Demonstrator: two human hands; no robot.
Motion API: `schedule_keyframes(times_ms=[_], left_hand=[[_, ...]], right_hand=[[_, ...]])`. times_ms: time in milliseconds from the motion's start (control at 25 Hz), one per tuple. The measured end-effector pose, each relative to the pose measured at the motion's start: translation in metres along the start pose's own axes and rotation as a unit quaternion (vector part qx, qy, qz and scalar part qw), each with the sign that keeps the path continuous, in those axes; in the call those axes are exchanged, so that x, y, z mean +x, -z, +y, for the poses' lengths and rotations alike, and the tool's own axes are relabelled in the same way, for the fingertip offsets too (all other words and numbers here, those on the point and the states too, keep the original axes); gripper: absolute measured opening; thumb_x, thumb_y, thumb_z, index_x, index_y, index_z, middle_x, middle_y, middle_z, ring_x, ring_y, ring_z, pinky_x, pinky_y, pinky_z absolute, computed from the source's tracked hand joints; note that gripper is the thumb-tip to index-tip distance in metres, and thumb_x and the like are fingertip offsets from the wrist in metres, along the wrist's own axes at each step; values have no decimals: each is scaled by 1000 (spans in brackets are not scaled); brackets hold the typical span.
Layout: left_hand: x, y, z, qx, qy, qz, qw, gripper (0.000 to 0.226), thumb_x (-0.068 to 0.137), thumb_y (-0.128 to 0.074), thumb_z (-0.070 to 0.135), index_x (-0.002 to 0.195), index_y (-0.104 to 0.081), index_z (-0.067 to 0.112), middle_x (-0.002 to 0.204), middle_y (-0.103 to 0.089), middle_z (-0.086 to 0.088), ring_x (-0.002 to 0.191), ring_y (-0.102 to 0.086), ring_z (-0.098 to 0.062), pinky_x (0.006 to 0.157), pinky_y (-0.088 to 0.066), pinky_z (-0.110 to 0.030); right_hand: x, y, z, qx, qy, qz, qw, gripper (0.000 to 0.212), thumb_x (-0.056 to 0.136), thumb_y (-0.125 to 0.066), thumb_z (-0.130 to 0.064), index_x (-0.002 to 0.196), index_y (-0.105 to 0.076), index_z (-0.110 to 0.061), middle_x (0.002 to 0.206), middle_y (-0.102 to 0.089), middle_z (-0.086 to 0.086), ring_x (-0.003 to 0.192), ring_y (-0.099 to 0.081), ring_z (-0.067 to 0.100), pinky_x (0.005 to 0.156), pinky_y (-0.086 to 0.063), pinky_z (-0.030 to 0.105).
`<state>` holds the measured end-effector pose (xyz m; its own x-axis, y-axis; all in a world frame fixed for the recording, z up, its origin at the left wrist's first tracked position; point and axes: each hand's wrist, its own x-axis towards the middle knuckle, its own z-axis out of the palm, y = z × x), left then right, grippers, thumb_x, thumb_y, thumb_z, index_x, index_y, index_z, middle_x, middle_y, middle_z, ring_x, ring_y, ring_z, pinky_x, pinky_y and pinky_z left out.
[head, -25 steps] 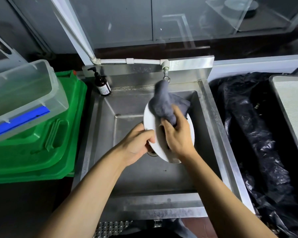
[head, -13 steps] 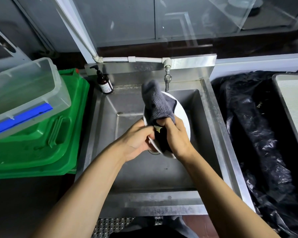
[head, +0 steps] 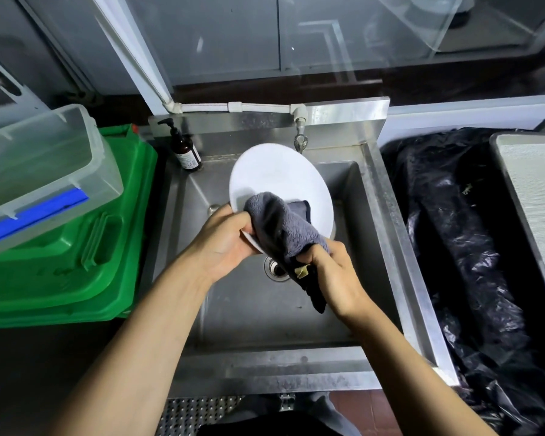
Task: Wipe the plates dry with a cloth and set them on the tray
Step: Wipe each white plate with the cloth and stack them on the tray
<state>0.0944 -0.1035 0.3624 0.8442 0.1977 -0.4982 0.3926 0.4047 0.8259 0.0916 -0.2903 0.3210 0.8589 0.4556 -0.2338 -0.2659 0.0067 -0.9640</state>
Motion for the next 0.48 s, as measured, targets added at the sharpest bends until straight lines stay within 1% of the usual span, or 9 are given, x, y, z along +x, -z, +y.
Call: schedule_keyframes(times_ms=[40, 80, 160, 240, 280, 360, 400, 440, 480], left_hand=[[1, 0, 0, -3, -1, 3, 1000, 40, 76, -31, -19, 106, -56, -11, 103, -53, -22, 89, -59, -37, 70, -57, -57], [0, 1, 0, -7, -5, 3, 1000, 36, 77, -32, -18, 102, -57, -10, 101, -56, -21, 88, -60, -37, 70, -57, -57], [-1, 1, 1, -17, -9, 3, 1000, 30, 79, -35, -18, 88, -56, 1, 97, -62, -19, 86, -62, -36, 67, -58, -56], [-3, 0, 1, -11, -4, -6, 1000, 29, 80, -36, -17, 88, -55, 3, 100, -64, -18, 90, -61, -37, 72, -57, -56], [-4, -1, 0, -5, -1, -15, 1000, 30, 80, -35, -17, 94, -55, 1, 103, -65, -17, 92, -61, -37, 74, -56, -56], [-5, -3, -2, 8, 6, -27, 1000, 40, 80, -34, -17, 107, -57, 1, 107, -64, -17, 98, -60, -37, 81, -55, -57], [-6, -3, -2, 13, 10, -30, 999, 42, 80, -34, -17, 111, -57, -2, 109, -65, -17, 99, -60, -37, 83, -54, -58], [-6, -2, -2, 16, 13, -34, 999, 42, 80, -34, -17, 112, -56, -5, 109, -65, -17, 100, -59, -37, 85, -53, -58], [-7, -2, -1, 17, 14, -39, 999, 41, 79, -34, -17, 111, -56, -6, 107, -66, -16, 100, -60, -36, 84, -54, -57]], right_hand=[[-1, 4, 7, -14, 25, 13, 1000, 16, 76, -50, -20, 64, -42, -13, 53, -42, 0, 46, -30, 16, 45, -24, 22], [1, 9, 17, -38, 49, 36, 997, 15, 80, -50, -17, 69, -42, -10, 58, -41, -1, 52, -31, 13, 48, -26, 24], [6, 23, 35, -106, 77, 102, 986, 14, 87, -50, -16, 77, -46, -8, 64, -43, 2, 61, -34, 13, 53, -31, 34], [12, 32, 44, -127, 69, 150, 978, 15, 92, -50, -22, 79, -48, -14, 64, -46, 5, 61, -38, 16, 54, -37, 43], [15, 33, 44, -114, 69, 166, 977, 14, 93, -50, -25, 80, -51, -19, 63, -47, 1, 60, -40, 14, 54, -41, 42], [24, 36, 37, -79, 87, 190, 975, 15, 94, -49, -26, 83, -57, -32, 66, -52, -11, 63, -44, 6, 58, -46, 32], [30, 37, 32, -73, 101, 199, 972, 18, 95, -49, -25, 84, -58, -36, 69, -54, -15, 66, -46, 3, 60, -45, 23], [35, 39, 26, -70, 109, 207, 970, 19, 96, -49, -23, 83, -57, -35, 70, -55, -17, 66, -46, 0, 61, -42, 17], [41, 40, 21, -72, 108, 218, 967, 19, 96, -49, -22, 82, -55, -33, 69, -54, -18, 64, -44, 0, 60, -40, 14]])
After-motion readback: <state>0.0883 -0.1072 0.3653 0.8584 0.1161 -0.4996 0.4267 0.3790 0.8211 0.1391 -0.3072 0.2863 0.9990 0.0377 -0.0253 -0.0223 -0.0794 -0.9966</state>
